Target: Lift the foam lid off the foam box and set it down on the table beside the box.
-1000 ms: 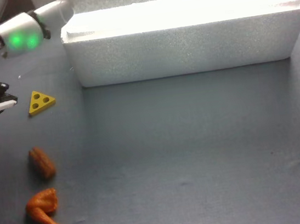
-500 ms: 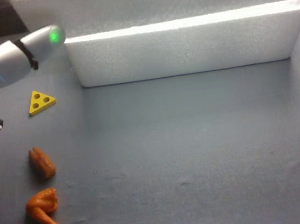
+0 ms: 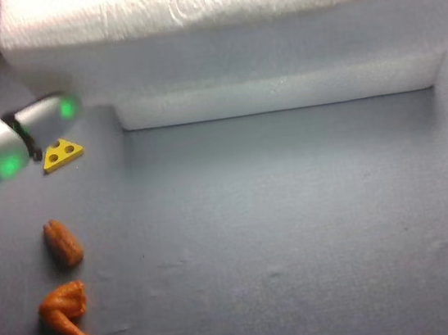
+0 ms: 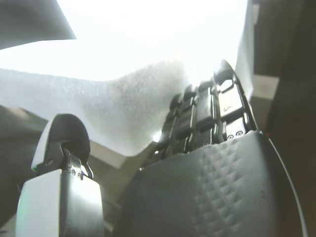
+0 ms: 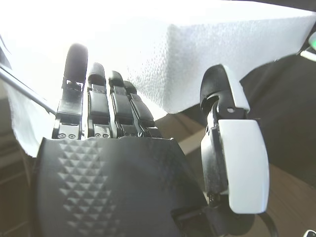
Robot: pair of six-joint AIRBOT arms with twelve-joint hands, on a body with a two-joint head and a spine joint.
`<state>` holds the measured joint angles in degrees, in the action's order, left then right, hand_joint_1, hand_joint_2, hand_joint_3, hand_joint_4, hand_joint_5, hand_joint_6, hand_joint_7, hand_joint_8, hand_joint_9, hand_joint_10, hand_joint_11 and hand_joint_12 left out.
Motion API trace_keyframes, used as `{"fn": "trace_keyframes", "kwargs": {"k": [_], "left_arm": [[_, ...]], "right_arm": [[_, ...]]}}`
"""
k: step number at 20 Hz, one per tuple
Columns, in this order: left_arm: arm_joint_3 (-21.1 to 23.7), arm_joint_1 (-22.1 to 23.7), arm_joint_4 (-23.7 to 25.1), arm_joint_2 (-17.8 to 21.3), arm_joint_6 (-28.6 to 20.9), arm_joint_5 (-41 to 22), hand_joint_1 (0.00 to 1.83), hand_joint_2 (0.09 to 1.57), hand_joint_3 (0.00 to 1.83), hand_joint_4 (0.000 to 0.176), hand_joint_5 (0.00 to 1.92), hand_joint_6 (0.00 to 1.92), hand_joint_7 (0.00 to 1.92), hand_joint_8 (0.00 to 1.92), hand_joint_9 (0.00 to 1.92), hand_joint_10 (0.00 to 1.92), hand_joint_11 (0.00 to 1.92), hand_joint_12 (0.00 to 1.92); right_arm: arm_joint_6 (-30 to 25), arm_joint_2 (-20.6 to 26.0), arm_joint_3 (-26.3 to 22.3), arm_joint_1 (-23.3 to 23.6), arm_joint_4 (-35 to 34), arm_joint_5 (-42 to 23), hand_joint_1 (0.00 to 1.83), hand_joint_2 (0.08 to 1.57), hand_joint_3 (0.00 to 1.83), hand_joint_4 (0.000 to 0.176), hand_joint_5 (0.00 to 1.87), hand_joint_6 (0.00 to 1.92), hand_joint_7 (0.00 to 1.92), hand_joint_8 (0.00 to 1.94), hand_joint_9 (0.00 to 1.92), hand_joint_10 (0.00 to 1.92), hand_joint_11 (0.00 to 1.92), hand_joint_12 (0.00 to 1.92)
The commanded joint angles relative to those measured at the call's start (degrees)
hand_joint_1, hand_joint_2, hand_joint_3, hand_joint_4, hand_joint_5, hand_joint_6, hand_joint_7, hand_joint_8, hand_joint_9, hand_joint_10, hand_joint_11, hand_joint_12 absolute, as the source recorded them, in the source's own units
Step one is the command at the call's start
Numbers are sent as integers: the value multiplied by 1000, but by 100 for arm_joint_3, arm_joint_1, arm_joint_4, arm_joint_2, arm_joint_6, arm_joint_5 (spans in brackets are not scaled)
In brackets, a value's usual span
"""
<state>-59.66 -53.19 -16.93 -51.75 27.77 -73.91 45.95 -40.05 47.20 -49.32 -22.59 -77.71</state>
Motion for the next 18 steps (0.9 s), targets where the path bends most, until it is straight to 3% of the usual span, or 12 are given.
{"fn": "trace_keyframes", "kwargs": {"k": [1, 3, 5, 6, 7, 8, 9, 10, 12, 13, 14, 18], "left_arm": [[98, -15, 640, 55, -24, -828, 421, 1166, 0, 0, 75, 3, 2, 0, 0, 0, 0, 284], [256, -246, 628, 126, -26, -881, 412, 1168, 0, 0, 54, 3, 0, 0, 0, 0, 0, 219], [379, -459, 575, 164, -33, -928, 395, 1133, 0, 44, 58, 1, 0, 0, 0, 0, 0, 34], [430, -559, 561, 175, -55, -946, 407, 1145, 3, 27, 66, 4, 0, 0, 0, 0, 0, 6], [492, -680, 533, 182, -62, -977, 392, 1146, 3, 25, 66, 3, 0, 0, 0, 0, 0, 0], [542, -788, 499, 186, -65, -1011, 377, 1146, 3, 34, 62, 1, 0, 0, 0, 0, 0, 0], [565, -858, 482, 186, -88, -1050, 371, 1145, 2, 37, 60, 0, 0, 0, 0, 0, 0, 0], [603, -961, 451, 181, -119, -1096, 384, 1155, 6, 21, 55, 0, 0, 0, 0, 0, 0, 0], [667, -1146, 382, 160, -168, -1170, 355, 1157, 5, 0, 51, 0, 0, 0, 0, 0, 0, 0], [684, -1240, 334, 139, -190, -1217, 342, 1158, 5, 1, 44, 0, 0, 0, 0, 0, 0, 0], [696, -1366, 247, 106, -220, -1287, 325, 1153, 2, 17, 43, 0, 0, 0, 0, 0, 0, 0], [594, -1510, 128, -111, -342, -1121, 326, 1177, 10, 0, 4, 0, 0, 0, 0, 0, 0, 0]], "right_arm": [[-66, 66, -84, -12, 640, -678, 397, 1257, 2, 0, 0, 0, 5, 1, 0, 219, 0, 1234], [-129, 141, -207, -237, 658, -724, 384, 1269, 1, 0, 0, 0, 2, 0, 0, 150, 0, 1013], [-226, 154, -261, -411, 657, -743, 404, 1276, 1, 0, 0, 0, 0, 0, 0, 5, 0, 692], [-284, 154, -279, -509, 653, -743, 416, 1255, 0, 0, 0, 0, 0, 0, 0, 0, 0, 542], [-356, 154, -299, -643, 631, -746, 385, 1236, 0, 0, 0, 0, 0, 0, 8, 3, 0, 583], [-407, 153, -312, -760, 599, -747, 377, 1238, 0, 0, 0, 0, 0, 0, 7, 2, 0, 535], [-445, 145, -321, -828, 577, -752, 368, 1263, 2, 0, 0, 0, 0, 0, 1, 0, 0, 200], [-507, 131, -343, -952, 547, -752, 346, 1278, 2, 0, 0, 0, 0, 0, 0, 0, 0, 39], [-613, 91, -397, -1167, 492, -770, 330, 1271, 0, 0, 0, 0, 0, 0, 4, 2, 41, 23], [-663, 70, -410, -1264, 454, -789, 319, 1268, 0, 0, 0, 0, 0, 0, 7, 3, 42, 29], [-705, 38, -417, -1382, 395, -819, 322, 1264, 0, 0, 0, 0, 0, 0, 7, 3, 23, 25], [-916, -193, -290, -1639, 234, -817, 366, 1262, 0, 0, 0, 0, 0, 0, 0, 0, 10, 5]]}}
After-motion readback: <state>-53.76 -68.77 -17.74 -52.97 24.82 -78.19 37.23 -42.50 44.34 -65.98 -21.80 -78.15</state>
